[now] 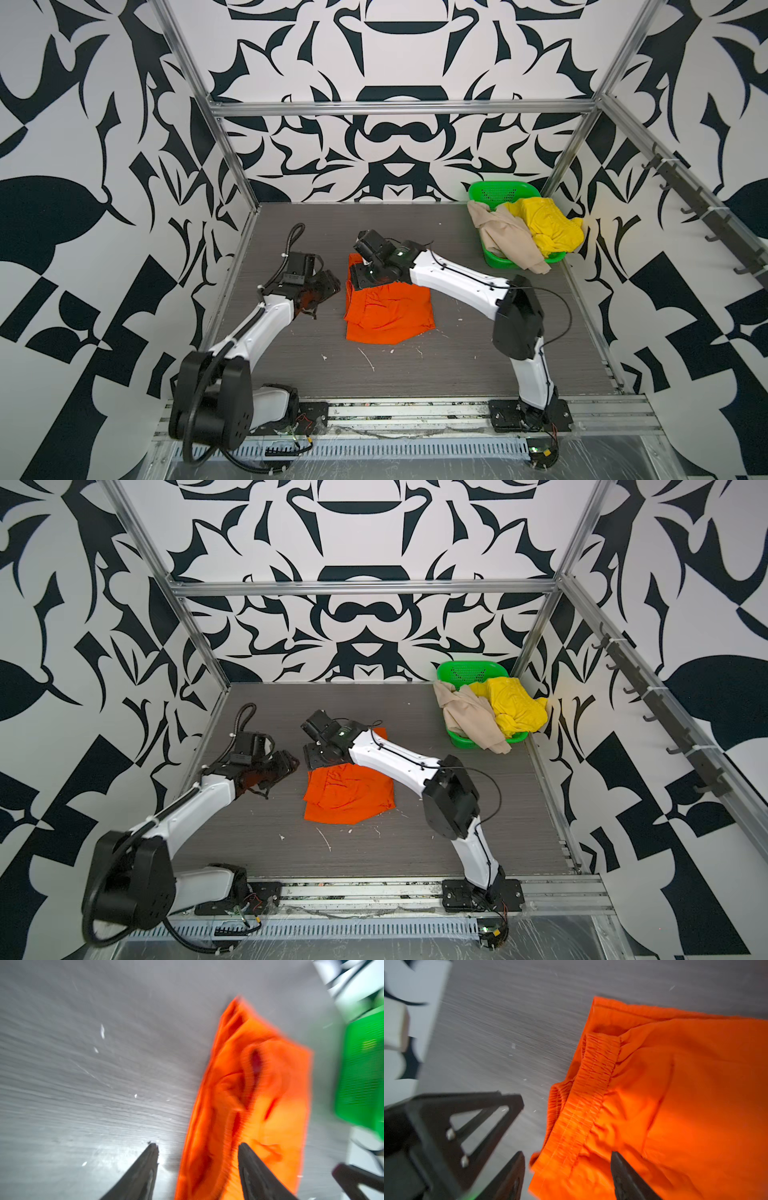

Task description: Fold and stack the shorts

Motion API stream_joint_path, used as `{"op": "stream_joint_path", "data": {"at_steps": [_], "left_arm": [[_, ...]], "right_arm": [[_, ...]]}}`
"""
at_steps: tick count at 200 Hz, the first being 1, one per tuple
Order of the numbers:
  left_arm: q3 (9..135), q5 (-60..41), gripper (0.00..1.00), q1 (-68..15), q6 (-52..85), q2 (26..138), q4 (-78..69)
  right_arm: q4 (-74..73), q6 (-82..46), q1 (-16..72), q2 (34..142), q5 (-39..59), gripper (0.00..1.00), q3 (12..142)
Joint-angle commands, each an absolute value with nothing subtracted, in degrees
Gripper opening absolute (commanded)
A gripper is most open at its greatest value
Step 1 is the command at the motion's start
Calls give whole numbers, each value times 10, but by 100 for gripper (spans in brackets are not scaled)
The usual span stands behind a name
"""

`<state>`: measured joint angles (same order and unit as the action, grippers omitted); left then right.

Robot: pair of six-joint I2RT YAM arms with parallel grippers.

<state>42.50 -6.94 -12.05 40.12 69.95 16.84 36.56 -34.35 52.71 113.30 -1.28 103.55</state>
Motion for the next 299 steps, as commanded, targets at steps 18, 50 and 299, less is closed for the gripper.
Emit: {"op": "stream_joint_path", "data": {"at_steps": [18,50,299], "left_arm": [[425,-149,66,-130,425,687,160],[473,-166,62,-186,405,752,154],[918,8,63,2,196,1233,429]], "right_arm": [[293,-373,459,994,5,69,866],[233,-405,390,901,38,68,701],[225,-421,298,699,61,69,501]]}}
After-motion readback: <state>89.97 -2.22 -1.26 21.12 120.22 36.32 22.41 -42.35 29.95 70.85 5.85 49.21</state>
